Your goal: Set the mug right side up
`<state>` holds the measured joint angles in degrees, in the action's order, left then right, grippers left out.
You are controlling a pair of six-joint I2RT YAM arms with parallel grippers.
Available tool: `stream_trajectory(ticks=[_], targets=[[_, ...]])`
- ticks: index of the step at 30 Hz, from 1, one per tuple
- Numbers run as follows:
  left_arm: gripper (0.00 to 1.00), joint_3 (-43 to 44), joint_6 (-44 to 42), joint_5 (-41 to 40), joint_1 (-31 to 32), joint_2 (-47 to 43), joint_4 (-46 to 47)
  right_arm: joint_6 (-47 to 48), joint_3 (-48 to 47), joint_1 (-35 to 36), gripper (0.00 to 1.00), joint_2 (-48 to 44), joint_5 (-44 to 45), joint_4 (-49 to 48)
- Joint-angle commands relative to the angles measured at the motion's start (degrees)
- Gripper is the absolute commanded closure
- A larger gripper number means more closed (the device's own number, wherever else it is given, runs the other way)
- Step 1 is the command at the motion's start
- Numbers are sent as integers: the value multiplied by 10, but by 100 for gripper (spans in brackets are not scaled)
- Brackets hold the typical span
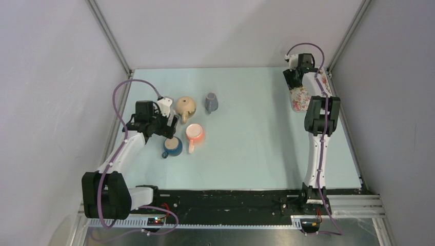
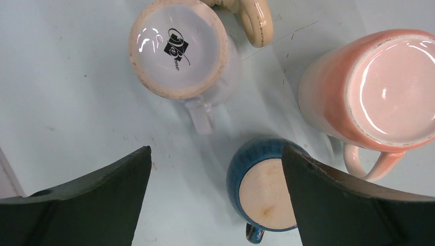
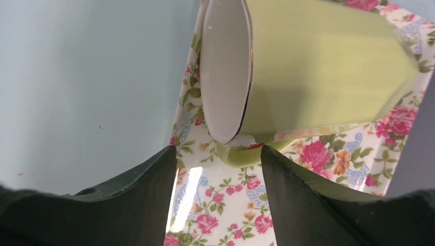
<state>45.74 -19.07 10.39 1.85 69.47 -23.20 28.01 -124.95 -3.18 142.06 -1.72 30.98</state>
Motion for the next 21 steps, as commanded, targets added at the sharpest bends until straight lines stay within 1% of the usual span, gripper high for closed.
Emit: stream_trajectory(ticks=[1, 3, 7, 12, 17, 21], targets=[[0, 0, -11, -7, -4, 0, 17, -55, 8, 37, 31, -68, 70, -46], [0, -1, -11, -7, -4, -3, 17, -54, 22, 55, 28, -77, 111, -72], [0, -2, -12, -7, -4, -7, 17, -45, 23, 76, 26, -78, 184, -121], [0, -4, -13, -6, -4, -12, 18, -16, -22, 85, 26, -50, 273, -150], [0, -4, -13, -2, -4, -11, 18, 26, -56, 84, 27, -12, 327, -180], [0, -4, -13, 0, -5, -12, 19, 55, -53, 84, 27, 4, 338, -212]])
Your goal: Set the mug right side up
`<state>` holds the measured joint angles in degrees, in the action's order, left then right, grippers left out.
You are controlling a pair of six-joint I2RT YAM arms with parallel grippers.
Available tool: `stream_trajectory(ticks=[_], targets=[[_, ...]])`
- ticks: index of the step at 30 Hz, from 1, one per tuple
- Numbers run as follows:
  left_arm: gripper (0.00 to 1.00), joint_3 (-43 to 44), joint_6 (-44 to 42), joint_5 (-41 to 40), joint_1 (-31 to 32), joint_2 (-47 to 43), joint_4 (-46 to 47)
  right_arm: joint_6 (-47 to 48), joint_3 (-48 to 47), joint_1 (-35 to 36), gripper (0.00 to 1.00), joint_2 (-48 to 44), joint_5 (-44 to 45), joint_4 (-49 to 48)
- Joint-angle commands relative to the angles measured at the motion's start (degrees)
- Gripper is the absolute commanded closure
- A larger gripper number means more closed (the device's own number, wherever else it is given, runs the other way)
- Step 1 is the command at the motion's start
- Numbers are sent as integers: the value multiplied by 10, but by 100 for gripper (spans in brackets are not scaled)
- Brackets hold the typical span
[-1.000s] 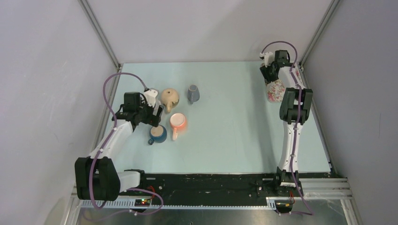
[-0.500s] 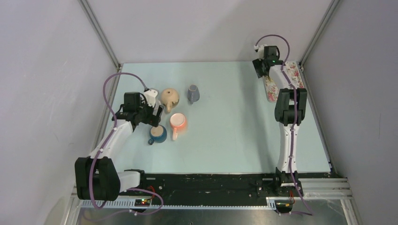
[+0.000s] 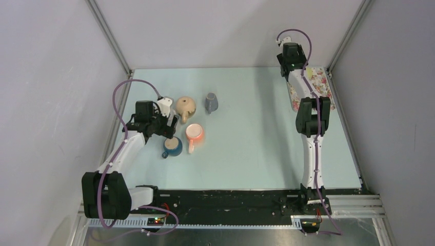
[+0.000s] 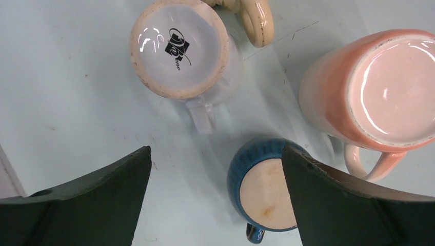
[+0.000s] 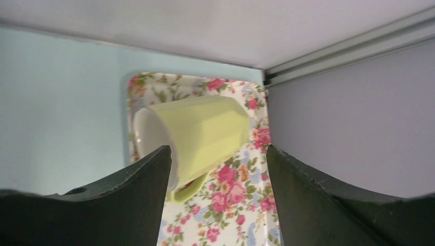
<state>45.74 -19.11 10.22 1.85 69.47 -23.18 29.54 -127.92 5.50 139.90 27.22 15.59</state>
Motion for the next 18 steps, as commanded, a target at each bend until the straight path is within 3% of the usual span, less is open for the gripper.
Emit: stream_trajectory(ticks=[1, 18], targets=[[0, -4, -12, 2, -5, -12, 19, 42, -22, -5, 27, 27, 49, -62], [0, -4, -12, 1, -4, -8, 19, -14, -15, -7, 27, 15, 8, -47]])
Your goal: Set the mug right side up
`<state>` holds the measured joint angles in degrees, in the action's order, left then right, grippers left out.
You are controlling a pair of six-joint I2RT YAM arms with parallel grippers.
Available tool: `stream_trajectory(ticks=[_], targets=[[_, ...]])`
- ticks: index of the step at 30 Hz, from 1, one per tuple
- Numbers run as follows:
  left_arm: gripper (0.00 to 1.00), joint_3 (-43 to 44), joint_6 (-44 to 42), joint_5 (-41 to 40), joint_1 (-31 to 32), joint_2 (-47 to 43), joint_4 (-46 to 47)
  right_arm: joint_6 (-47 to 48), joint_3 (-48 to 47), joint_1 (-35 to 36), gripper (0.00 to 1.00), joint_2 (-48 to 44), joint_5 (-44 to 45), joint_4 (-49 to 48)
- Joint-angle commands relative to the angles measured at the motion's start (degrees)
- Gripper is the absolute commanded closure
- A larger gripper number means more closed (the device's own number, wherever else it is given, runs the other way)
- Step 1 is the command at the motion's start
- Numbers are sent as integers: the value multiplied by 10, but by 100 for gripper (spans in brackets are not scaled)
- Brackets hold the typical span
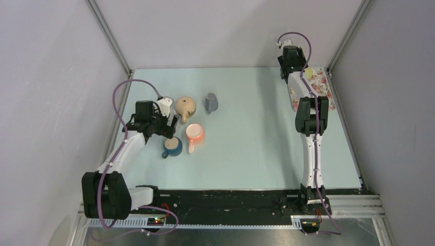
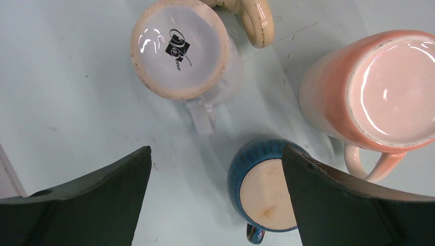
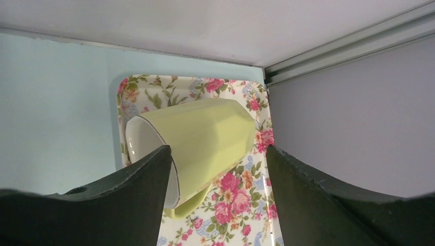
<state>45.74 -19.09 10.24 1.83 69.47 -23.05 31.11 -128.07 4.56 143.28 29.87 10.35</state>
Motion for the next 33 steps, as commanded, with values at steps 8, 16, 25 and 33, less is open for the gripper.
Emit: stream_trajectory(ticks=[8, 16, 25, 33], targets=[[0, -5, -14, 2, -4, -7, 18, -45, 4, 5, 27, -31, -31, 10], [0, -6, -14, 3, -4, -10, 20, -5, -12, -3, 28, 8, -6, -1], [0, -4, -13, 1, -4, -3, 20, 17, -29, -24, 32, 43, 4, -9], [0, -3, -12, -3, -4, 1, 20, 24, -35, -29, 80, 52, 4, -7]])
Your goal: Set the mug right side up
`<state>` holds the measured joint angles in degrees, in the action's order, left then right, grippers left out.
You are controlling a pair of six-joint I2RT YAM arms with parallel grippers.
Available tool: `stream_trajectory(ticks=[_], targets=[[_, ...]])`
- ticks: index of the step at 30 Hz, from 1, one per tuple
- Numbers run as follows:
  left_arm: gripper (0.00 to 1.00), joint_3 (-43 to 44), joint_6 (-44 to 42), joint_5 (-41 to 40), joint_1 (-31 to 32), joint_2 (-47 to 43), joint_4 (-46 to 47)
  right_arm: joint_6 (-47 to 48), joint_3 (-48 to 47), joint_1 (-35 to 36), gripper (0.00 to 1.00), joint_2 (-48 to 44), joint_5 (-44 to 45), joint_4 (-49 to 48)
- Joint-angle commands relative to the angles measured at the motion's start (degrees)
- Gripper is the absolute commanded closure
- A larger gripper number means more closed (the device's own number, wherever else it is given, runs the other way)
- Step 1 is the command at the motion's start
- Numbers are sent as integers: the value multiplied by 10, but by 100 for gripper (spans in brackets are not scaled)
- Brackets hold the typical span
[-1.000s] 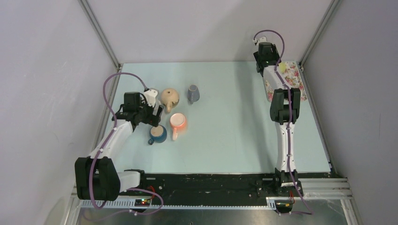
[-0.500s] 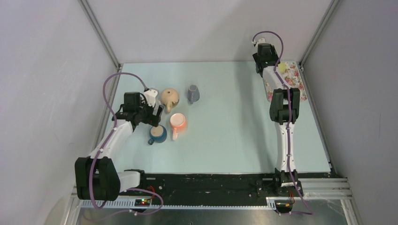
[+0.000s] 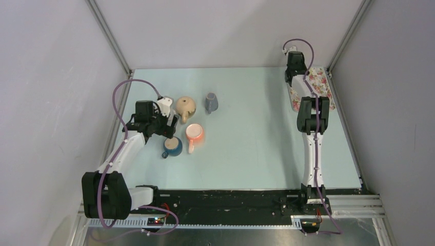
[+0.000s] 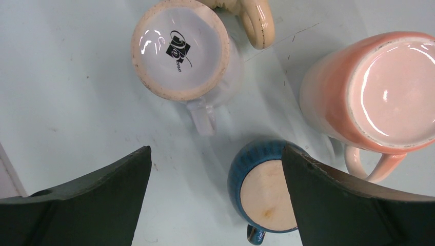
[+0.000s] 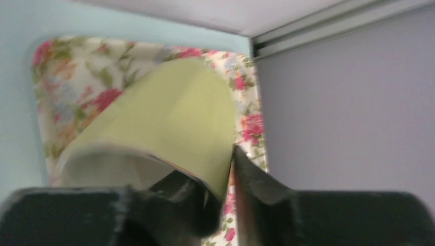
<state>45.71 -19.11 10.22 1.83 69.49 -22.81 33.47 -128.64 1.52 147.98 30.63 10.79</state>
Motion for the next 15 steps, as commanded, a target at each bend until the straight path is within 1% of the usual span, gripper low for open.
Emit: stream_trajectory(ticks=[1, 2, 3, 5, 7, 8, 10, 12, 15], targets=[[0, -3, -12, -3, -4, 1, 17, -1, -30, 2, 91, 4, -1, -10], [0, -3, -11, -4, -4, 0, 17, -4, -30, 2, 99, -2, 1, -6], [0, -3, -12, -4, -4, 0, 17, -7, -30, 3, 100, -7, -2, -1], [0, -3, -12, -4, -4, -2, 17, -26, -30, 0, 100, -27, -18, 23], [0, -4, -11, -4, -4, -5, 17, -75, -40, -7, 100, -54, -62, 74], [0, -4, -11, -4, -4, -7, 17, -117, -53, -18, 100, -70, -99, 117], [0, -6, -11, -2, -4, -9, 17, -165, -69, -37, 100, -89, -150, 170], [0, -6, -11, 1, -4, -11, 17, -195, -73, -50, 100, -99, -185, 206], [0, -6, -11, 7, -4, -13, 17, -221, -77, -64, 100, -97, -211, 251]])
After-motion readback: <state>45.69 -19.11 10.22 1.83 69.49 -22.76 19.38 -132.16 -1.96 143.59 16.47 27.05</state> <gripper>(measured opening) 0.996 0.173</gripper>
